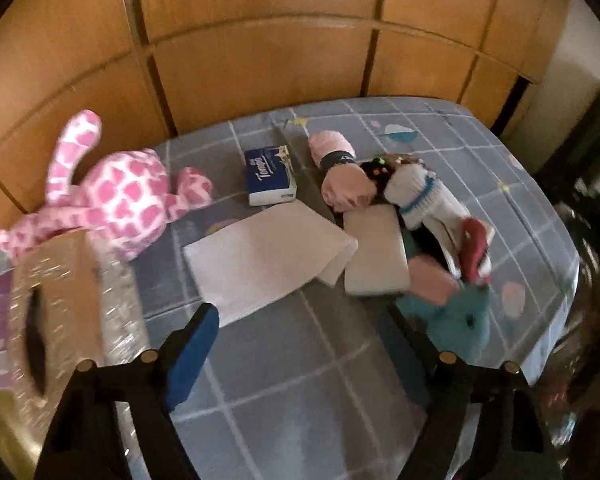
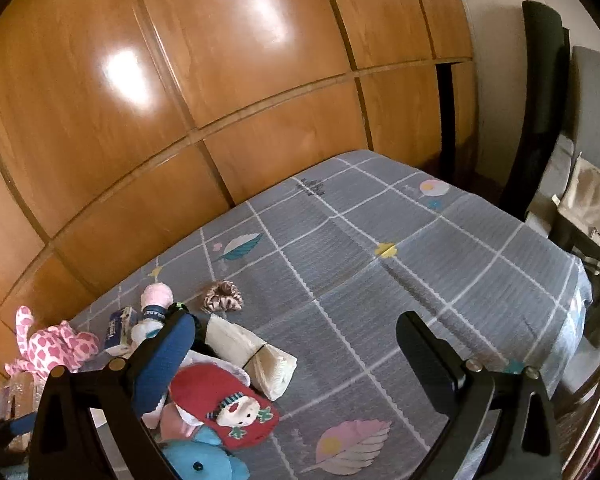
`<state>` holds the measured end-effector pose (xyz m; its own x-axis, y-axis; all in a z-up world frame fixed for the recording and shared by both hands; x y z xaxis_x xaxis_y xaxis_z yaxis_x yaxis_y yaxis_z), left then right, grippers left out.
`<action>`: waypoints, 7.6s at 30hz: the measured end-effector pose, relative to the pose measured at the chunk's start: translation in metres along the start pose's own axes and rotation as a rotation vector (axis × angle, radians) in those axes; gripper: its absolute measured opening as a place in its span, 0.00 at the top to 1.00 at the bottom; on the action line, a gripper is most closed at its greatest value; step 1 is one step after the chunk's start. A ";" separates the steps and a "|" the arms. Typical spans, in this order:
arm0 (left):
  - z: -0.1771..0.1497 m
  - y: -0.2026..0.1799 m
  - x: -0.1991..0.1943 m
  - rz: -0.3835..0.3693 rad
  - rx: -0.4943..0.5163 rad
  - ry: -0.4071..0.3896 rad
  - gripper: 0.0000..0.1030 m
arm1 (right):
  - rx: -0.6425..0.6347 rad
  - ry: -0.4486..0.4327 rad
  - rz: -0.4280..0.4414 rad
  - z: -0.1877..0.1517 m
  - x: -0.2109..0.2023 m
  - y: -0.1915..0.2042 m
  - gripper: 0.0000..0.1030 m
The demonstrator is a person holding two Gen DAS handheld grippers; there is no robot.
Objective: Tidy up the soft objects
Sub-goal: 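Move the left gripper to the white waffle cloth and grasp its edge, then lift the white cloth with the left gripper while the right gripper grasps the blue plush toy, then carry the white cloth into the gold tray and open the left gripper, then carry the blue plush toy over the gold tray and release it with the right gripper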
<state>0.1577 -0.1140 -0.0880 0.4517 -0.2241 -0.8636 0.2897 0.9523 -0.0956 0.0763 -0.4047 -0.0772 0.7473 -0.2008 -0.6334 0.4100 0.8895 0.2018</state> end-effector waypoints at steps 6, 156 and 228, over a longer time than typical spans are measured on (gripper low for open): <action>0.036 0.002 0.050 -0.010 -0.123 0.081 0.28 | -0.001 0.024 0.026 -0.001 0.005 0.002 0.00; -0.197 0.287 -0.149 0.317 -0.641 -0.345 0.18 | -0.436 0.276 0.356 -0.068 -0.005 0.228 0.44; -0.251 0.349 -0.210 0.462 -0.817 -0.428 0.00 | -0.965 0.221 0.786 -0.215 -0.092 0.553 0.24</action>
<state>-0.0479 0.3176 -0.0642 0.6820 0.2969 -0.6684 -0.5782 0.7785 -0.2442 0.1224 0.1940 -0.0678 0.4743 0.5064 -0.7202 -0.7210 0.6928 0.0123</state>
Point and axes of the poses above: each gripper's, at about its wrist camera, not at the fingertips, and x roughly the way its jaws point, y to its left, z to its top, the point moved 1 cm from there along x, roughly the way its jaws point, and after that the axes turned 6 degrees about -x, right-handed, at the moved point
